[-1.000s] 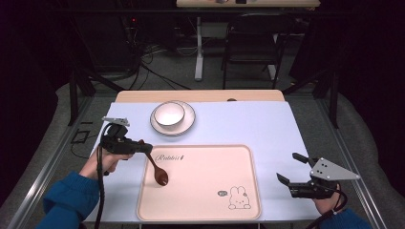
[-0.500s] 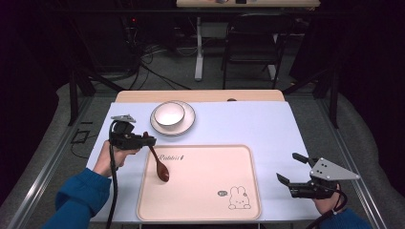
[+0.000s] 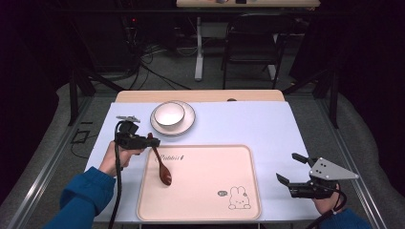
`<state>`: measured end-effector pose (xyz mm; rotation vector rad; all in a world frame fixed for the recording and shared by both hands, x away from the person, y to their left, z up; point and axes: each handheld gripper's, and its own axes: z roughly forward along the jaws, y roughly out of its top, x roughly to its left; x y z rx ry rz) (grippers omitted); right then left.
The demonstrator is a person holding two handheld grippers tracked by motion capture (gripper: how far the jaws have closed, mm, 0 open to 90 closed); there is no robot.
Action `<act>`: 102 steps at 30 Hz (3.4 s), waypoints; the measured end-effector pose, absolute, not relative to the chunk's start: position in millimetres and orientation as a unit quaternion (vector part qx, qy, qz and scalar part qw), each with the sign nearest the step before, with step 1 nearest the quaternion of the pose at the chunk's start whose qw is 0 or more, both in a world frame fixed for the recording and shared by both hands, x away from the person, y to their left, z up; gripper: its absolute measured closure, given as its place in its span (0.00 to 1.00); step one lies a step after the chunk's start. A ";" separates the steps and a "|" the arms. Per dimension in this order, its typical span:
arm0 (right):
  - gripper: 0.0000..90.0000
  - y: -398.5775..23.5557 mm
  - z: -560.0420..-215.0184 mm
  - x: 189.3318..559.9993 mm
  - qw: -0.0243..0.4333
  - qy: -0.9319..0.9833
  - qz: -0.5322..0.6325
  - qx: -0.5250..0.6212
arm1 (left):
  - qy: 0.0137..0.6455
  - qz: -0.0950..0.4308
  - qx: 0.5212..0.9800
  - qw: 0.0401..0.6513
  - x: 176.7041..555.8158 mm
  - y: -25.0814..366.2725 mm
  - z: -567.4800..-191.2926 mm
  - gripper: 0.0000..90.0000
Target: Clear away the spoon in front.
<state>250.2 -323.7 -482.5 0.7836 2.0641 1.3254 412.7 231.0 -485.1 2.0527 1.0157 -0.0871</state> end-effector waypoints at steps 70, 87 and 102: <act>0.16 -323.1 -484.0 252.2 0.270 0.776 0.488 0.295 | 0.474 -0.010 0.799 0.370 395.4 215.3 -534.1 0.81; 0.16 -322.9 -484.2 252.2 0.269 0.776 0.488 0.294 | 0.470 -0.003 0.810 0.351 395.8 212.4 -543.1 0.81; 0.16 -322.8 -484.2 252.3 0.267 0.777 0.489 0.293 | 0.457 0.019 0.826 0.330 393.7 208.6 -545.1 0.77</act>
